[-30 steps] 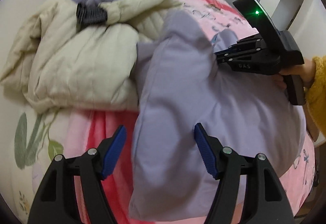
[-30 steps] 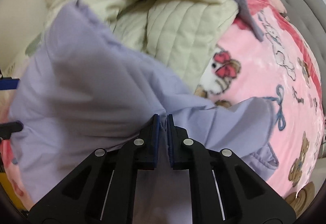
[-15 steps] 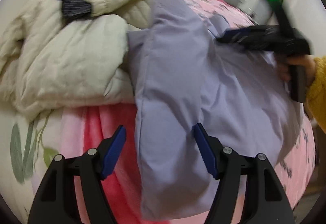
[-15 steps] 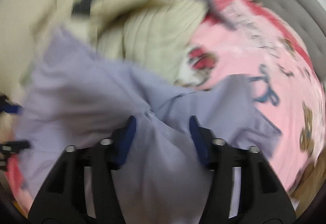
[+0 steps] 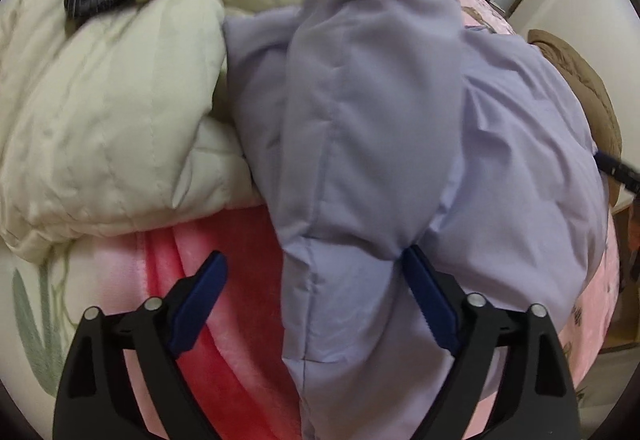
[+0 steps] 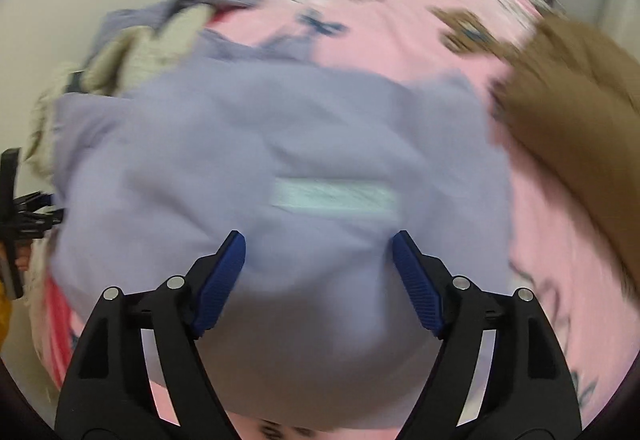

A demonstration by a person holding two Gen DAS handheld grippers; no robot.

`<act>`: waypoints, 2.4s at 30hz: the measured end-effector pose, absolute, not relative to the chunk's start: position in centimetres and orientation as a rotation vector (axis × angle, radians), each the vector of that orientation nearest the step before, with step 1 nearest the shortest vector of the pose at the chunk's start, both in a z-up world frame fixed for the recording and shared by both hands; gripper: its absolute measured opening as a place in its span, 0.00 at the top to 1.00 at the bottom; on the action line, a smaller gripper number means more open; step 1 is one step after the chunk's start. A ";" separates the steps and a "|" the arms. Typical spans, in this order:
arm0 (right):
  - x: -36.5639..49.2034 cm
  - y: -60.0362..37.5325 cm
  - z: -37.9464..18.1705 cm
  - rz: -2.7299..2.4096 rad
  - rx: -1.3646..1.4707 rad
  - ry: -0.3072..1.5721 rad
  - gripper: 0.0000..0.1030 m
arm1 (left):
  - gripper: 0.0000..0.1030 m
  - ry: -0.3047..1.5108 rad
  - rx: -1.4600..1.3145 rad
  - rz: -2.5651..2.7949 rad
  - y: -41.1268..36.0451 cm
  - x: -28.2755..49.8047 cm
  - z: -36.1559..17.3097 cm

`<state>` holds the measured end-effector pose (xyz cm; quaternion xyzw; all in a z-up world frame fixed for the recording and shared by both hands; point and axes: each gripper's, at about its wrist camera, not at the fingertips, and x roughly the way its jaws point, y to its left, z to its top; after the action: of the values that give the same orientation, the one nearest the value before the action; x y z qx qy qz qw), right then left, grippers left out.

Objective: Fold large clothes

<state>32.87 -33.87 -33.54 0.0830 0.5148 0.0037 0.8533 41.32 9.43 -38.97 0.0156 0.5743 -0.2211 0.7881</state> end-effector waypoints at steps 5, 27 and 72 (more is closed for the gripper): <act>32.4 -35.0 -34.9 0.006 0.150 1.073 0.30 | 0.11 1.299 -0.019 -0.481 9.4 42.2 -40.5; 30.3 -42.8 -36.2 -0.070 0.298 1.058 0.09 | 0.06 1.340 0.008 -0.523 6.5 45.7 -39.6; 29.3 -43.2 -36.6 -0.077 0.630 1.129 0.76 | 0.06 1.427 -0.258 -0.739 12.9 45.2 -48.4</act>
<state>29.25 -43.19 -36.64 0.2935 0.5260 -0.0357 0.7975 45.17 12.91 -48.45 -0.1151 0.6374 -0.3300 0.6867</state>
